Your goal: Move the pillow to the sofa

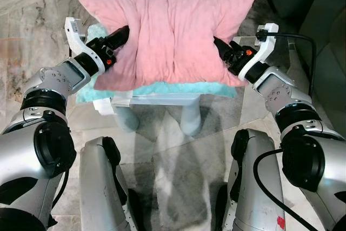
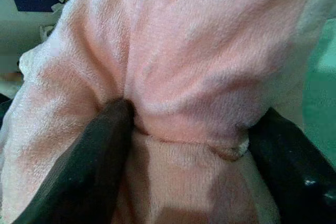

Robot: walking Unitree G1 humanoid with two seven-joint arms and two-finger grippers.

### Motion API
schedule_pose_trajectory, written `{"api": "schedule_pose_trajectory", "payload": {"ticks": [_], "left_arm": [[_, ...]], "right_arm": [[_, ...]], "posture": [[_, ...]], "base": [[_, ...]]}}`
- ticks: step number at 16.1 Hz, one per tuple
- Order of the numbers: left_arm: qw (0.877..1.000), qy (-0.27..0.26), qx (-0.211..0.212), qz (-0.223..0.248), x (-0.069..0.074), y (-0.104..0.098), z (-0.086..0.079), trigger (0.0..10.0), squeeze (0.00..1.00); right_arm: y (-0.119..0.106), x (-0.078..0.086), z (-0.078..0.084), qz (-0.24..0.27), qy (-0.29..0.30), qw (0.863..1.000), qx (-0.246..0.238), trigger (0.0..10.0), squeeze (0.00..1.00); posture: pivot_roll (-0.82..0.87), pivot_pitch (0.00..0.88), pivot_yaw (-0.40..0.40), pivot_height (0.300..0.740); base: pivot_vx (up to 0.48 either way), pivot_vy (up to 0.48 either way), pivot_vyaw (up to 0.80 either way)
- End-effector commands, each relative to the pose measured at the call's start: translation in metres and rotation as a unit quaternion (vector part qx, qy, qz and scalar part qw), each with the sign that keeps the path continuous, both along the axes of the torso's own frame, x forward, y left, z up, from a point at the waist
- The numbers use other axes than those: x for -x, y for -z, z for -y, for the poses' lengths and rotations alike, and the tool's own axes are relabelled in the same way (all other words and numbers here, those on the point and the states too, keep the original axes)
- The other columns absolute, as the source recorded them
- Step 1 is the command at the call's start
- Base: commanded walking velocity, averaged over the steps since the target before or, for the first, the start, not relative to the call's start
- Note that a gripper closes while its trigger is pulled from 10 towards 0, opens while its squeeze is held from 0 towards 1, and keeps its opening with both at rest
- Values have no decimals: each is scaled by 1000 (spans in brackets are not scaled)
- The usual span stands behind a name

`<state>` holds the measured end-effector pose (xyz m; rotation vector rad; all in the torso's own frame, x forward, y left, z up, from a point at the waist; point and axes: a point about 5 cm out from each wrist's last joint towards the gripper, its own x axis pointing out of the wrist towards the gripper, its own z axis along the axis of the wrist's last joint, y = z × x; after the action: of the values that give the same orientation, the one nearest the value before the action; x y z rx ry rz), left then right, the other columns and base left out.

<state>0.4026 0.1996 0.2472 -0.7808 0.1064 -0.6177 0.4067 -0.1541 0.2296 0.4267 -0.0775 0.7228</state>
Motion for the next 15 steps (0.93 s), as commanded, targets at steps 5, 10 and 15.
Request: {"api": "schedule_pose_trajectory", "payload": {"ticks": [5,10,15], "left_arm": [[999,23,-16,-20,3,14,4,0,0],[999,24,-28,-20,4,16,4,0,0],[999,12,-29,-18,4,17,1,0,0]], "right_arm": [[14,4,-18,-17,-47,999,13,0,0],[14,4,-20,-15,-55,998,14,0,0],[13,5,-22,-13,-59,998,13,0,0]], "posture": [[-17,323,75,366],[-18,324,74,366],[-18,322,69,366]], "base": [[0,0,0],[0,0,0],[0,0,0]]}}
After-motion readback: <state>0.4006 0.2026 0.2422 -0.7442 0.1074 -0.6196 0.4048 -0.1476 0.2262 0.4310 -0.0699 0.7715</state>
